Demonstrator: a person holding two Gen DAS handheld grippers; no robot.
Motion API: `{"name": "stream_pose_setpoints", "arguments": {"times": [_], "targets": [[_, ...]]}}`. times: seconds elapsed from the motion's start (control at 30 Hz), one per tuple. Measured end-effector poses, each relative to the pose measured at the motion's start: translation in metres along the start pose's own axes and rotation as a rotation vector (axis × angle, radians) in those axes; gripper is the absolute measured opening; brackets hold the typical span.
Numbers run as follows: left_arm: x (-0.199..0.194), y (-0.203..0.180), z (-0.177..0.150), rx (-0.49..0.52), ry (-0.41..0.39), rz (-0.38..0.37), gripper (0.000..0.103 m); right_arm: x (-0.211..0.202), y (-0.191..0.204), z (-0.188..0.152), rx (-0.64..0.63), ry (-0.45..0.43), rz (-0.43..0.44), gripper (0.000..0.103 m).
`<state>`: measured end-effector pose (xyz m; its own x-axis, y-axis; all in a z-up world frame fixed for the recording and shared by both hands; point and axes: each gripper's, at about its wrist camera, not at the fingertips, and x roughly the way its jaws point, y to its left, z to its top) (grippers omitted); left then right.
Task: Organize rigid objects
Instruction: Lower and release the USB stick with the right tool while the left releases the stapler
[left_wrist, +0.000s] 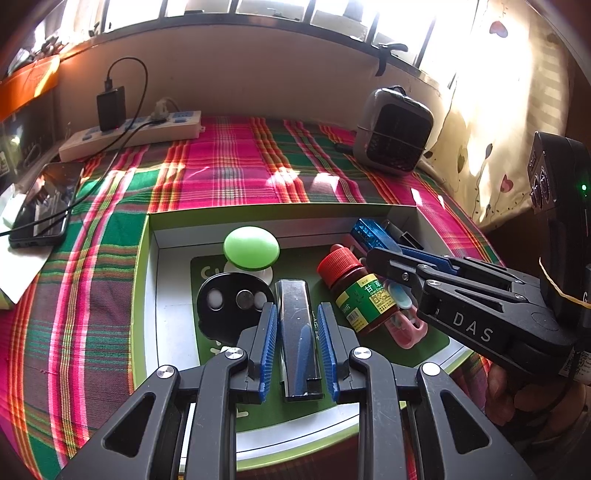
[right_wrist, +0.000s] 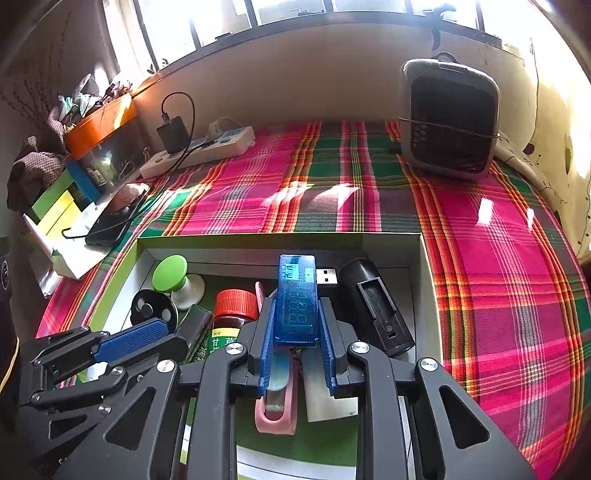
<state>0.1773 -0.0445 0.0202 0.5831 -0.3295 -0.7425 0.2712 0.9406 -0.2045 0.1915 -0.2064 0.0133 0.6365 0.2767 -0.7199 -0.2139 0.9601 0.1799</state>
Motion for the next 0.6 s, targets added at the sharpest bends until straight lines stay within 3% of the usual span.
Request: {"name": "stream_pose_setpoints", "arguments": {"times": [0.6], "targets": [[-0.009,-0.002,-0.005,-0.009,-0.002,0.041,0.030,-0.013,0.003,-0.003,-0.005,-0.031,-0.025,0.033]]}}
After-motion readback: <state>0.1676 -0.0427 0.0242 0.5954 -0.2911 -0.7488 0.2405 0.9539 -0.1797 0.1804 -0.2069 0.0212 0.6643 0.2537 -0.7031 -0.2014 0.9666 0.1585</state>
